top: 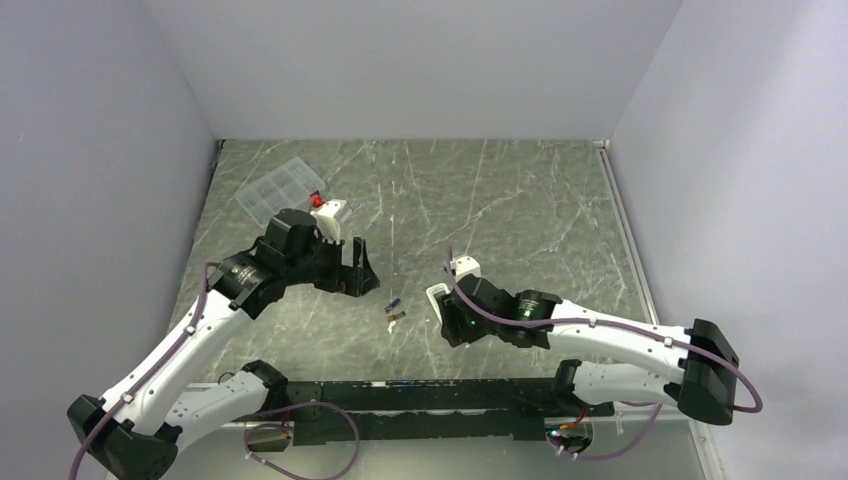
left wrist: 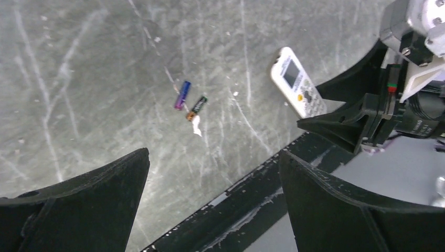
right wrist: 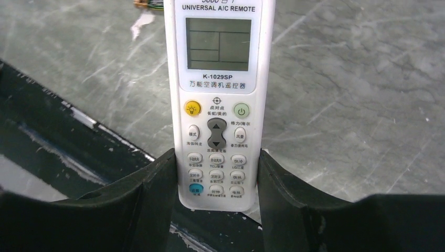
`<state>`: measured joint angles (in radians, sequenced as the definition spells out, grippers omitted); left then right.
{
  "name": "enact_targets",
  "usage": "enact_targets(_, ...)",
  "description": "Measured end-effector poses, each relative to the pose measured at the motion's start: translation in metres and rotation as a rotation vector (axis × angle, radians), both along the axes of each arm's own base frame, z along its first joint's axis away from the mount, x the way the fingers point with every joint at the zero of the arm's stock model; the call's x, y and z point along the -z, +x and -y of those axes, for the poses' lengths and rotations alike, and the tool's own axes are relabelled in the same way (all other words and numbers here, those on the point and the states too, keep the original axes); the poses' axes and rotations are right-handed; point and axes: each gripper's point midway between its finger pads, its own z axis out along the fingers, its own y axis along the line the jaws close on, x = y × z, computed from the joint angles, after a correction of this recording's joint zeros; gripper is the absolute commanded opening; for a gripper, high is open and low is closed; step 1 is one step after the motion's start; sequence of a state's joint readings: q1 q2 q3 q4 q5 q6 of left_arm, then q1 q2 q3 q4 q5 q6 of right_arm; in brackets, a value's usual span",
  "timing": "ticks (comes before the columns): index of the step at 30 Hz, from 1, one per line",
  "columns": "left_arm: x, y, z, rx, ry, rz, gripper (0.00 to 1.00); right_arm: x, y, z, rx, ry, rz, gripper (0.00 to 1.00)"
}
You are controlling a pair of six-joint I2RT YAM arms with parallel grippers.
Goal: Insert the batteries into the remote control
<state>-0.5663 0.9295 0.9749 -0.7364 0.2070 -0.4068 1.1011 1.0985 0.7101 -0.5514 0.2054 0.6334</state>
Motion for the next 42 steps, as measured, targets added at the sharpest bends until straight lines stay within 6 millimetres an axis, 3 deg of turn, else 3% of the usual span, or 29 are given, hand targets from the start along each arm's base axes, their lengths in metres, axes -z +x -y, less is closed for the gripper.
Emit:
enact_targets(12, 0.000, -0.023, 0.039, 0.130, -0.164, -0.200, 0.99, -0.018, -0.021, -0.024, -0.333, 0.053, 0.079, 0.00)
enact_targets(19, 0.009, -0.038, 0.054, 0.183, -0.243, -0.327, 0.99, -0.043, -0.038, -0.043, -0.519, 0.115, 0.210, 0.00)
enact_targets(29, 0.010, -0.056, 0.065, 0.239, -0.333, -0.443, 0.90, -0.062, -0.044, -0.056, -0.646, 0.140, 0.351, 0.00)
enact_targets(42, 0.019, -0.073, 0.068, 0.271, -0.395, -0.544, 0.67, -0.070, -0.039, -0.061, -0.664, 0.101, 0.416, 0.00)
